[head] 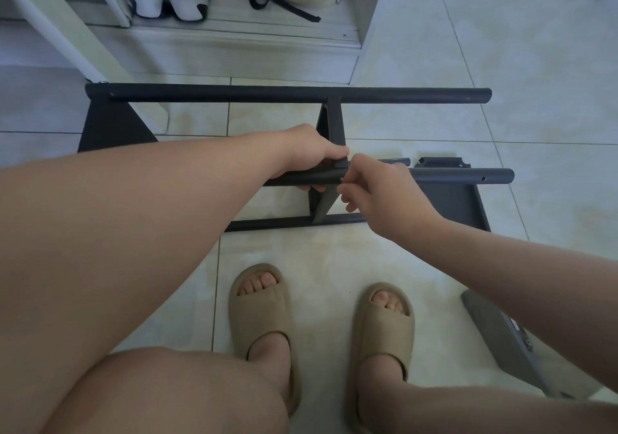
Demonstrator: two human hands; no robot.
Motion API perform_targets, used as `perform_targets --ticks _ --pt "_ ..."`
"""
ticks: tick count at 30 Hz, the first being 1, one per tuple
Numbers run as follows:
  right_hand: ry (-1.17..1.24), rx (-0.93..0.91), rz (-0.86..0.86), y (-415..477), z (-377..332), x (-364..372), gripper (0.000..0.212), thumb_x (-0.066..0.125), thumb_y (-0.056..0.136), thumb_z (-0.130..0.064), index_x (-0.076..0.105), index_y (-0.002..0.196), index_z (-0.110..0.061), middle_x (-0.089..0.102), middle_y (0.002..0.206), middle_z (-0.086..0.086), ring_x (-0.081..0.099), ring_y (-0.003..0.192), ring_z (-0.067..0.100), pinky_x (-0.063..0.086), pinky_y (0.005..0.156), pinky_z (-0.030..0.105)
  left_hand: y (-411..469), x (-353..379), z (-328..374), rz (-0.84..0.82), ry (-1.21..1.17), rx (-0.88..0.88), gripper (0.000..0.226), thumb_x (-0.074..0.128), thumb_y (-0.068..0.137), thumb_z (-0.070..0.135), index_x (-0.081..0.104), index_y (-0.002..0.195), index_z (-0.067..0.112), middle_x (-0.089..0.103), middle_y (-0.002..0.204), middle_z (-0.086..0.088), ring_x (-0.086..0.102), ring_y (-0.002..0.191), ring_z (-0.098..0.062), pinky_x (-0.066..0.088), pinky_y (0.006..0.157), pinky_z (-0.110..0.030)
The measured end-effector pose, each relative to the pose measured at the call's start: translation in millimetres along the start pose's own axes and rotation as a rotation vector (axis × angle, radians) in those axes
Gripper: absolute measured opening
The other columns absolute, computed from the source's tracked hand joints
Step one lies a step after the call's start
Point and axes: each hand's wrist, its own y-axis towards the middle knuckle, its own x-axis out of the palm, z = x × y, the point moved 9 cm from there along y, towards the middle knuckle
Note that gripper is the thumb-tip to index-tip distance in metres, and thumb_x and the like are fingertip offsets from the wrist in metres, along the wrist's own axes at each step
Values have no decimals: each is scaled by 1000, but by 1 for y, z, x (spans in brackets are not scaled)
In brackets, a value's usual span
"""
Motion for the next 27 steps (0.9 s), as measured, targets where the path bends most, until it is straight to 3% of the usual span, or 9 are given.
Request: perform_targets --ticks 4,10,12,15,19,22,25,27 --pt "81 56 41 1 5 0 14 62 97 -16 57 83 -13 73 71 -2 68 75 11 45 57 16 0 0 1 -7 18 3 42 60 95 49 73 89 10 77 76 -9 73 66 -17 55 61 -30" --pt "107 69 56 0 6 1 14 62 97 -15 59 84 -12 73 72 -2 68 73 8 47 62 17 0 1 0 -16 15 9 43 59 96 49 72 92 8 77 76 -9 73 69 -18 55 63 -31" --pt "40 37 41 0 1 1 13 61 97 -16 59 86 -11 72 73 0 68 75 15 49 62 22 0 1 0 -22 18 9 43 60 96 49 73 92 8 77 78 -9 74 72 -19 57 66 -32" --pt "-65 -25 -2 1 -5 2 11 59 99 -17 57 90 -11 71 79 8 67 78 25 53 69 41 0 1 0 -26 29 11 44 60 95 49 74 88 8 77 78 -11 74 74 -22 59 71 -34" --pt "-179 -113 -40 1 -14 3 11 58 100 -17 58 96 -7 69 83 12 65 79 33 52 71 47 1 2 0 -25 32 20 44 59 96 49 73 84 9 76 75 -11 72 70 -20 58 69 -33" --pt "-133 -51 -16 3 -9 2 12 60 99 -17 58 91 -8 71 78 9 68 76 25 52 67 37 2 1 0 -18 38 23 45 59 95 49 73 83 8 76 75 -11 73 71 -21 59 69 -32" --pt "198 160 35 3 9 3 17 64 96 -14 57 81 -12 73 68 0 71 64 11 49 56 25 3 1 0 -10 26 24 44 59 95 49 73 84 9 77 78 -12 75 79 -24 60 72 -34" --pt "304 200 53 2 13 4 19 65 95 -13 56 79 -12 73 67 -4 71 60 10 47 49 19 4 1 0 -7 24 25 43 60 95 49 73 85 9 77 78 -11 76 81 -25 61 74 -35"
